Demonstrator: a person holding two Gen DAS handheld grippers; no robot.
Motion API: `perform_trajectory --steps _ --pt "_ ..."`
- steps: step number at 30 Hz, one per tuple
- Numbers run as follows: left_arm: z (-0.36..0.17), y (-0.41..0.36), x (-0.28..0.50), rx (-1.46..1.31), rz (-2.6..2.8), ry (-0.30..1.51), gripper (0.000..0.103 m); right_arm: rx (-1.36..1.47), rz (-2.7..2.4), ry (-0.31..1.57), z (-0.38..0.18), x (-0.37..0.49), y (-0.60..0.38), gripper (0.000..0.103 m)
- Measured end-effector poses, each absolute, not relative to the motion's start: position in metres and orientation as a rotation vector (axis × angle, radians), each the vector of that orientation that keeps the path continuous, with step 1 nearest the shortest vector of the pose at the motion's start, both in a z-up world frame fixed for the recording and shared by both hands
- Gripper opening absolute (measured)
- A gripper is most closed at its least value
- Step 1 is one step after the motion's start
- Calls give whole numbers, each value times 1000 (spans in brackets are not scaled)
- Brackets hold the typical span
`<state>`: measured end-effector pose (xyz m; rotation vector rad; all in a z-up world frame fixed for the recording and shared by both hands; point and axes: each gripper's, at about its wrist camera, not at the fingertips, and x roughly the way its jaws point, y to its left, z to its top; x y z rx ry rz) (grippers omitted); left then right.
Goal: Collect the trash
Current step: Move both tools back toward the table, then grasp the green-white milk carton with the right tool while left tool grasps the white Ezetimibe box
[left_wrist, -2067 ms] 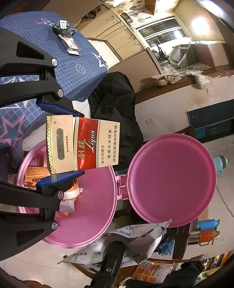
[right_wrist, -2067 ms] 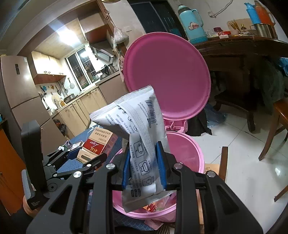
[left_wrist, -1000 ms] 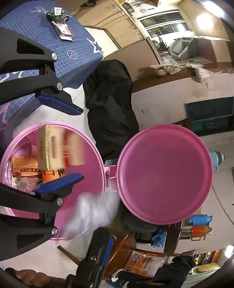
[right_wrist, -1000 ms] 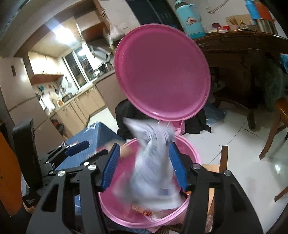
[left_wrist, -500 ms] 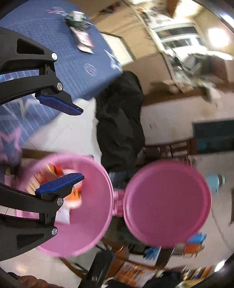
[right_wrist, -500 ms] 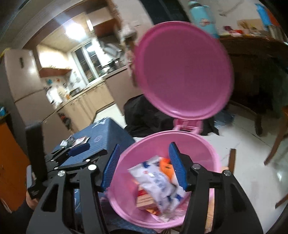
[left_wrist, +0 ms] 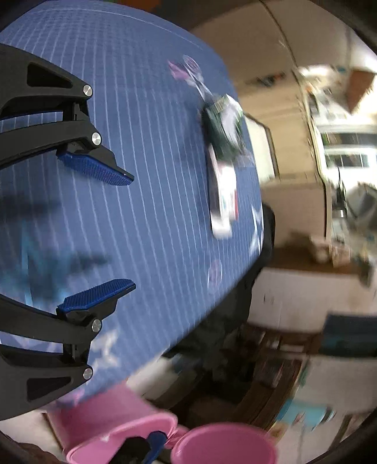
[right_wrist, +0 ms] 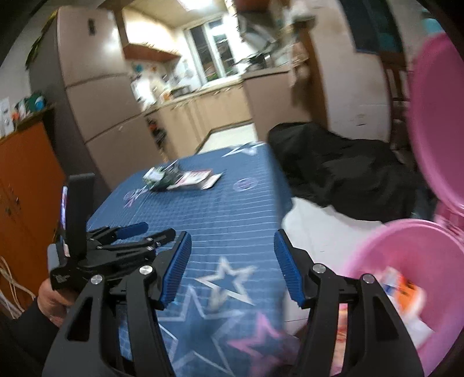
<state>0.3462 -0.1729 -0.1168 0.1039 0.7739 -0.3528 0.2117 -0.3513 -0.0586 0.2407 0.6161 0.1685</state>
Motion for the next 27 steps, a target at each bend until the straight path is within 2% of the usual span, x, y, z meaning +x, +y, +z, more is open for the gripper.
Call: perform_trajectory --steps 4,7,9,11,17,21,27 --pt "-123 -110 372 14 -231 784 73 145 253 671 -65 256 -307 68" --pt "-125 -65 396 -75 -151 789 75 53 309 693 -69 289 -273 78" --pt "-122 -45 406 -95 -110 767 77 -10 341 699 -70 311 -253 91" --pt "-117 -26 415 -102 -53 723 81 -64 381 710 -69 338 -233 98" --pt "-107 21 430 -207 81 633 85 -383 578 842 -65 435 -161 98" --pt "-109 49 428 -382 98 609 85 -593 644 920 -63 493 -120 98" --pt "-116 71 424 -491 134 626 85 -787 664 1106 -90 548 -95 98"
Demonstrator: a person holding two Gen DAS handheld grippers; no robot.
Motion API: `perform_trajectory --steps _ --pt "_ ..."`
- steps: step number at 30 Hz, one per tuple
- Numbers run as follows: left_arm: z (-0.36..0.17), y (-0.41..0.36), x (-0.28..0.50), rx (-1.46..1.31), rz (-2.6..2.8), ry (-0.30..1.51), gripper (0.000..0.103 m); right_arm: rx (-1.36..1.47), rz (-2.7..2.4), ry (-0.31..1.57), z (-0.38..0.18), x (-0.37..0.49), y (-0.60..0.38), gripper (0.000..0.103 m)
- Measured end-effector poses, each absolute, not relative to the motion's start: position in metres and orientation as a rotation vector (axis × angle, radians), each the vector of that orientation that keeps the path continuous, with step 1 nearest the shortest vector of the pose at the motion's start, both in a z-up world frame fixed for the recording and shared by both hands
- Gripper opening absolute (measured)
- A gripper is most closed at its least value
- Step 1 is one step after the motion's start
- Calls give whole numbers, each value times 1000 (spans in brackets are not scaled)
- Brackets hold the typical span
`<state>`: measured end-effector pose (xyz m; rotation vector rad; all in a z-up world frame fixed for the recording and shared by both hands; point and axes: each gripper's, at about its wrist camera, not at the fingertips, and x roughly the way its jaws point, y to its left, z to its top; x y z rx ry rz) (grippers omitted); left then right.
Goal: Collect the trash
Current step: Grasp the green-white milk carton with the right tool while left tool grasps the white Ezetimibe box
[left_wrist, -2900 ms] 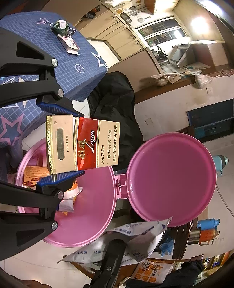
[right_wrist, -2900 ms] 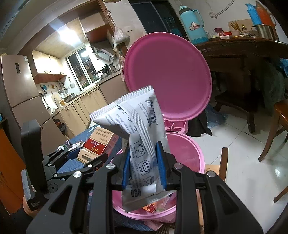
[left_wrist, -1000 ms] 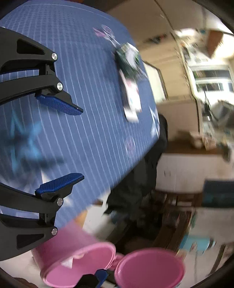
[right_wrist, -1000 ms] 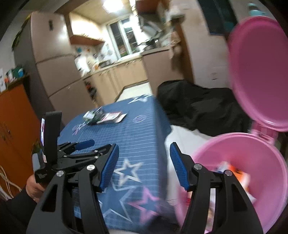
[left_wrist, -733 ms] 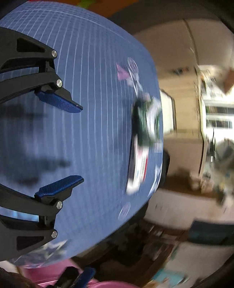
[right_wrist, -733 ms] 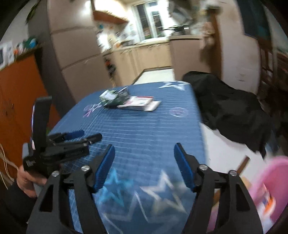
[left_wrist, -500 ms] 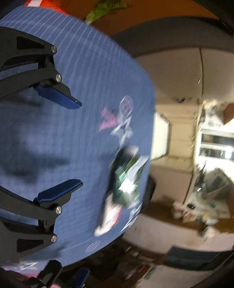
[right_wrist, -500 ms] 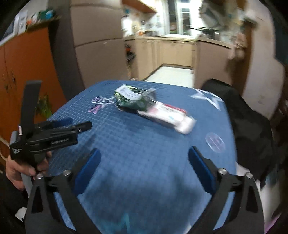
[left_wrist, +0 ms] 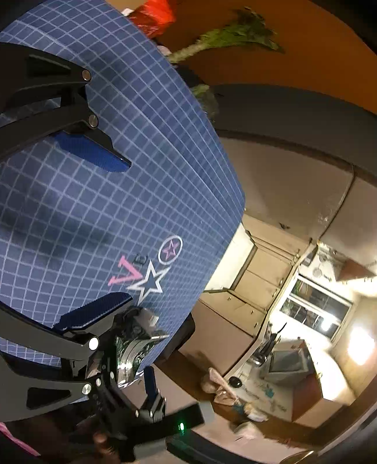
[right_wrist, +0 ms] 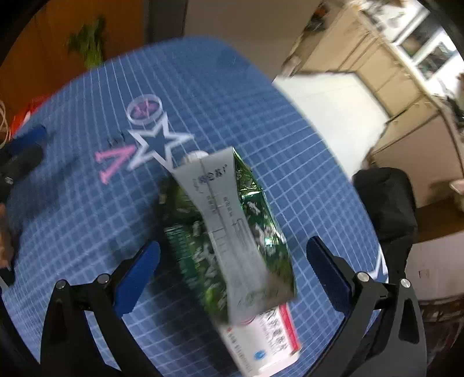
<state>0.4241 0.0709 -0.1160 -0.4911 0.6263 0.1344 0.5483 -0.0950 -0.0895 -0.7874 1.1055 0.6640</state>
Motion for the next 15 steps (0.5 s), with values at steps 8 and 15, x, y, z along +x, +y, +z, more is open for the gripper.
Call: perform_trajectory --steps 8,15 --pt "-128 83 422 -556 160 668 85 -730 767 1255 -109 576 -83 83" --pt "-126 95 413 -593 230 629 85 -656 663 1060 -77 504 -82 80"
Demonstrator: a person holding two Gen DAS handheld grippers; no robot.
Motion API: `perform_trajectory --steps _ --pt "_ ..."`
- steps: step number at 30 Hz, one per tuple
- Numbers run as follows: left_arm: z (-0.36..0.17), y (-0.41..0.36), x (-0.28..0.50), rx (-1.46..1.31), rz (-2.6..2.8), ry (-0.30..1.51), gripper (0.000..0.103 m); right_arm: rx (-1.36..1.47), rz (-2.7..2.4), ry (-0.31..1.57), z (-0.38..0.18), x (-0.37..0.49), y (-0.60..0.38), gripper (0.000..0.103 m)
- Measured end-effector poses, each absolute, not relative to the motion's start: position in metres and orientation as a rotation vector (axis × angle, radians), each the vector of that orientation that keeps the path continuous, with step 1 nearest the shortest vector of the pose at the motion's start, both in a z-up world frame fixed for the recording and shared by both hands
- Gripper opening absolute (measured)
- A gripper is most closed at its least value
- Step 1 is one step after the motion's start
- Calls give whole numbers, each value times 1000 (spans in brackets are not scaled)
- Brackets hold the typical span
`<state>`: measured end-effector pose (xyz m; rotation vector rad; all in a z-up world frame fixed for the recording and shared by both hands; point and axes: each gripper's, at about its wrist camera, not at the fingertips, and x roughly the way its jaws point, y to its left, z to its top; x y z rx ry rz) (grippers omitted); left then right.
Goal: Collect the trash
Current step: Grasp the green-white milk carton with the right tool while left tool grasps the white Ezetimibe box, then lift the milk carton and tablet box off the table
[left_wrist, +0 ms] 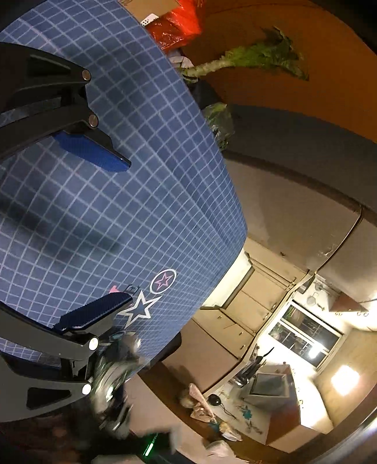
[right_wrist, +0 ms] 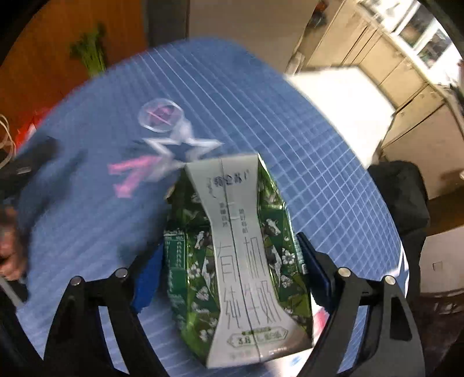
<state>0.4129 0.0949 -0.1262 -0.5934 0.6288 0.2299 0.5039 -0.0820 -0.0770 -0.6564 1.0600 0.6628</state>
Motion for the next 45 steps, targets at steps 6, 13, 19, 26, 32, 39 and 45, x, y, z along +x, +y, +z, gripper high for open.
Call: perform_trajectory --steps 6,13,19,26,32,39,45 --pt "-123 90 417 -573 190 639 85 -341 631 959 -54 391 -145 77" --pt "-102 23 431 -334 -46 722 85 106 428 919 -70 279 -246 19" --pt "-63 -40 448 -97 -172 735 85 99 403 900 -84 269 -254 23" --pt "-59 -112 497 214 -491 753 84 207 463 790 -95 272 -266 19" --pt "-80 -165 520 559 -817 661 78 351 499 732 -91 259 -285 11" --pt "-105 -206 540 776 -1089 657 78 394 539 754 -93 269 -292 11" --pt "-128 -231 563 842 -1179 706 82 401 546 758 -95 282 -297 12"
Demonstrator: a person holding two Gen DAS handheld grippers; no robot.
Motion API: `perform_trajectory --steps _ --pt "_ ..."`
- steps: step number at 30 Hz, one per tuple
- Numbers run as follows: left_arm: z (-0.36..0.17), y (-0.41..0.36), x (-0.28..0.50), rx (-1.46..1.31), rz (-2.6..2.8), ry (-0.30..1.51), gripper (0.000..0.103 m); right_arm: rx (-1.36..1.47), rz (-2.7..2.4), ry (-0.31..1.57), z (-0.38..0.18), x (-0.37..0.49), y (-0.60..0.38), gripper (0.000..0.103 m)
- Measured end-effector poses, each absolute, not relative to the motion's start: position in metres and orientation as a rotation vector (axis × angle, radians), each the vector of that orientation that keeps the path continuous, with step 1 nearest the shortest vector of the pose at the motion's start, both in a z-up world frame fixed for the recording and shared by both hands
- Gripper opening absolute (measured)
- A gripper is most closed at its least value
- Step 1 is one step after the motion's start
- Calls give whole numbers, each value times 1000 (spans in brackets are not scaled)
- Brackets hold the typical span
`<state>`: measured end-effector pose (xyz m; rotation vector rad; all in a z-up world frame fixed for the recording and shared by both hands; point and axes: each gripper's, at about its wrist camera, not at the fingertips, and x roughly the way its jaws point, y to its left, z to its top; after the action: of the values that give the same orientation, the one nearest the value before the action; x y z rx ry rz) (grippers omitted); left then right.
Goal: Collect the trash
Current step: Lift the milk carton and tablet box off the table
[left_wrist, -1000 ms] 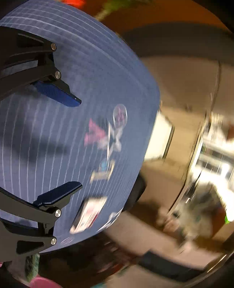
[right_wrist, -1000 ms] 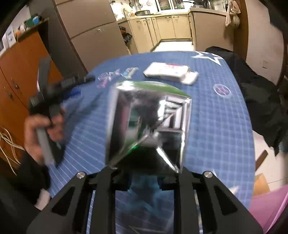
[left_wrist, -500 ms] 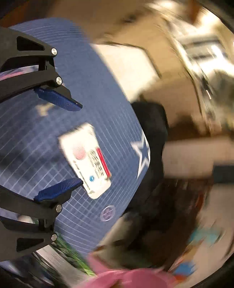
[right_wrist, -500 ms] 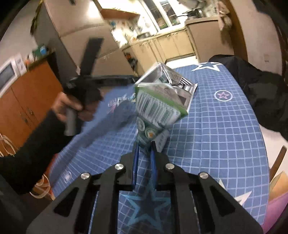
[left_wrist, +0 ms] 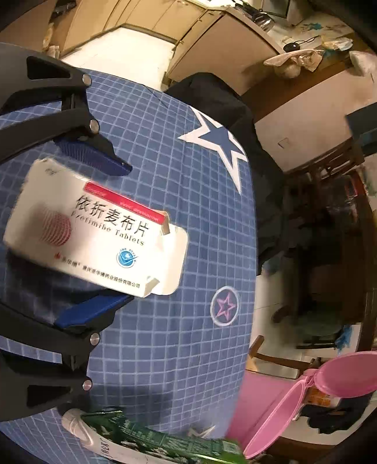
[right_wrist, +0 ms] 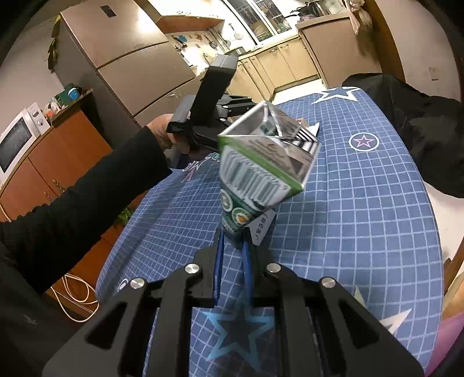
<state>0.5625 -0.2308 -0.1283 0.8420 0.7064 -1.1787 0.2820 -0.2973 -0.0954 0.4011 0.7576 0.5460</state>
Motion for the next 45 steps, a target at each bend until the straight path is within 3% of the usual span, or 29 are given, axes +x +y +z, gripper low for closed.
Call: perform_trajectory --steps 2,5,15,23,25,27,28,30,31,32,43,45 --pt "-129 -230 566 802 -1192 767 73 402 546 757 -95 286 -300 12" --pt "-128 -217 564 774 -1129 777 71 388 546 754 -94 291 -299 12" --pt "-115 -102 477 426 -867 843 69 166 585 733 -54 290 -272 5" --pt "-112 -65 438 245 -663 815 69 -97 563 876 -44 302 -222 6" --pt "-116 -63 441 212 -643 818 69 -149 543 924 -54 302 -212 17" --pt "-121 -63 444 195 -623 827 69 -198 500 963 -64 298 -201 48" --pt "-125 -63 444 202 -606 821 69 -171 521 978 -67 294 -200 57" --pt "-129 -68 444 223 -596 818 69 -101 503 949 -63 287 -207 88" --pt "-129 -68 444 219 -595 819 69 -73 479 935 -61 285 -213 94" --pt "-129 -68 445 210 -598 824 69 -35 433 923 -60 286 -219 98" --pt "-129 -64 451 150 -618 846 72 -108 339 1239 -107 365 -198 98" --pt "-129 -65 451 153 -616 846 72 -188 272 1179 -114 358 -184 97"
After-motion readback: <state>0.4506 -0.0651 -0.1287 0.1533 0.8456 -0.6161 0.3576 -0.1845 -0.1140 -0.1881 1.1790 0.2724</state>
